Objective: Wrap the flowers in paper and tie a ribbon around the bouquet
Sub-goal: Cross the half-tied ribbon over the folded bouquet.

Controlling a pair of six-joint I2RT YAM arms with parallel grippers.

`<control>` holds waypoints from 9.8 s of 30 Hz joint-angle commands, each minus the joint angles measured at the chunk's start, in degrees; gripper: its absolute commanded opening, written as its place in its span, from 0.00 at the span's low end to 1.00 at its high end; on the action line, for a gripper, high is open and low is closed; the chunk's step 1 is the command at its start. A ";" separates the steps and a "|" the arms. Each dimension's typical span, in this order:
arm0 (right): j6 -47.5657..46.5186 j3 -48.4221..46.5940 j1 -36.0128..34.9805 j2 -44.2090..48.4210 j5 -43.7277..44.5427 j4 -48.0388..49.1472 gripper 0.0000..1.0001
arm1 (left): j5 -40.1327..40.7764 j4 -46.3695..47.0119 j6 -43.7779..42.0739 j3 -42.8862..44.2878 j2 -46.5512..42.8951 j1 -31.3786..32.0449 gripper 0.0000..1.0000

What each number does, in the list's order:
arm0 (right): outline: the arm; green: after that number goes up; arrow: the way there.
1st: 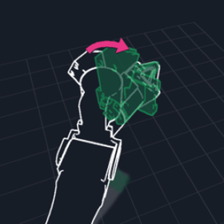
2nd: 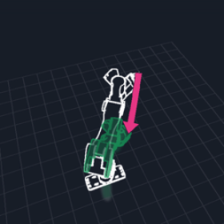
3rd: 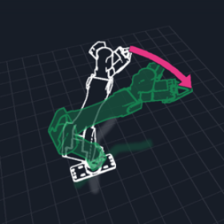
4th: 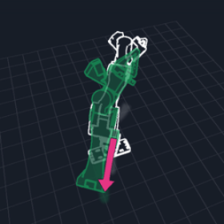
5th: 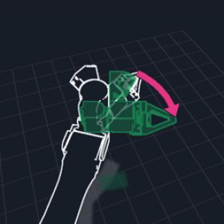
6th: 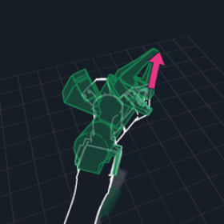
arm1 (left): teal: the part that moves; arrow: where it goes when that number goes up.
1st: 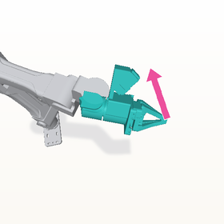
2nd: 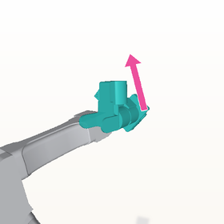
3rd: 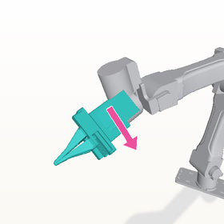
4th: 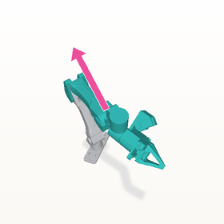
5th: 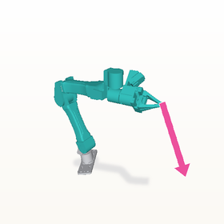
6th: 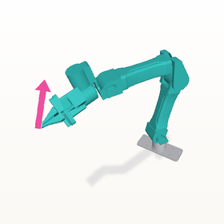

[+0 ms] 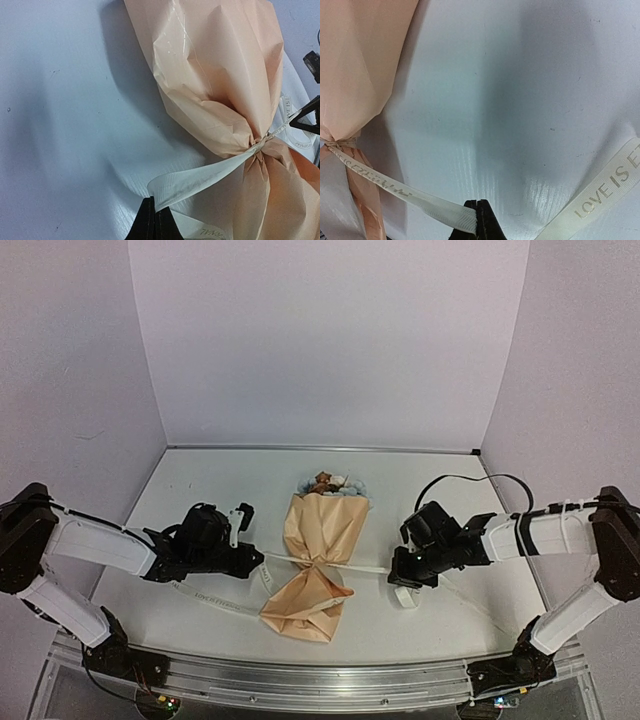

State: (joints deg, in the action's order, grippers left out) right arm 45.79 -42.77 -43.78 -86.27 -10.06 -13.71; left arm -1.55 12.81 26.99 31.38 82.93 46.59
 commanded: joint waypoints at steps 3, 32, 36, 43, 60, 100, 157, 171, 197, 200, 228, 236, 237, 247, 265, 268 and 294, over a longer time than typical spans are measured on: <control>-9.46 -4.32 2.57 -1.48 9.33 -23.33 0.00 | 10.25 -0.59 -7.91 0.42 -5.84 -1.83 0.00; -12.00 -24.28 -3.98 -15.29 -3.99 -29.88 0.00 | -7.82 -6.02 -43.17 33.87 16.65 19.57 0.06; -11.73 -24.67 -4.00 -15.72 -4.92 -29.74 0.00 | -8.09 -7.61 -44.12 34.67 17.98 21.67 0.12; -10.47 -24.71 -3.92 -15.87 -6.25 -28.63 0.00 | -10.16 -9.97 -44.33 35.19 19.30 23.19 0.19; -11.68 -22.32 -3.25 -9.03 -7.62 -28.47 0.28 | 7.52 -4.84 -20.13 25.28 1.65 16.70 0.54; -14.79 -0.11 3.77 11.48 10.06 -29.70 0.61 | -13.27 -2.51 -7.06 24.68 6.59 8.43 0.02; -8.86 -3.31 7.92 11.31 14.05 -37.75 0.63 | -30.17 -35.48 -30.51 50.22 28.75 16.82 0.00; -2.88 -4.15 1.66 2.62 -0.90 -24.70 0.55 | -25.47 -12.20 -10.11 30.57 10.63 6.07 0.09; -0.81 -9.54 -3.30 -6.81 -0.59 -20.94 0.54 | -14.92 -1.48 1.70 12.18 4.77 1.22 0.47; -1.03 -9.35 -3.26 -6.82 -0.51 -20.82 0.55 | -15.95 1.89 -2.18 10.22 6.04 1.22 0.44; -2.65 -14.52 -3.25 -11.54 -2.96 -20.20 0.50 | -15.79 2.34 -12.32 17.56 10.75 2.62 0.00; -6.52 -21.81 -3.29 -16.98 -4.71 -22.94 0.48 | -12.27 -1.54 -18.03 18.61 3.72 5.87 0.00; -6.57 -22.92 -3.31 -17.96 -5.23 -23.15 0.48 | -12.01 -2.54 -19.32 19.85 3.91 6.96 0.00; -3.39 -26.07 -3.72 -20.70 -5.20 -23.46 0.46 | -14.40 -10.66 -29.29 33.96 12.38 14.63 0.00; -4.33 -12.54 -2.35 2.36 12.13 -35.30 0.60 | -21.04 -21.27 -37.31 45.48 21.84 16.82 0.00; -3.67 -9.45 -1.71 5.24 13.66 -36.19 0.61 | -19.78 -22.02 -39.34 47.24 22.71 16.78 0.00; -2.71 -3.83 -0.55 9.18 13.69 -37.76 0.58 | -31.17 -33.47 -43.00 61.12 32.51 12.75 0.00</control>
State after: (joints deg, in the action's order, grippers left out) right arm 42.09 -46.33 -44.53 -77.19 2.96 -50.61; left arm -29.32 -15.70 -13.84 88.05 113.42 56.61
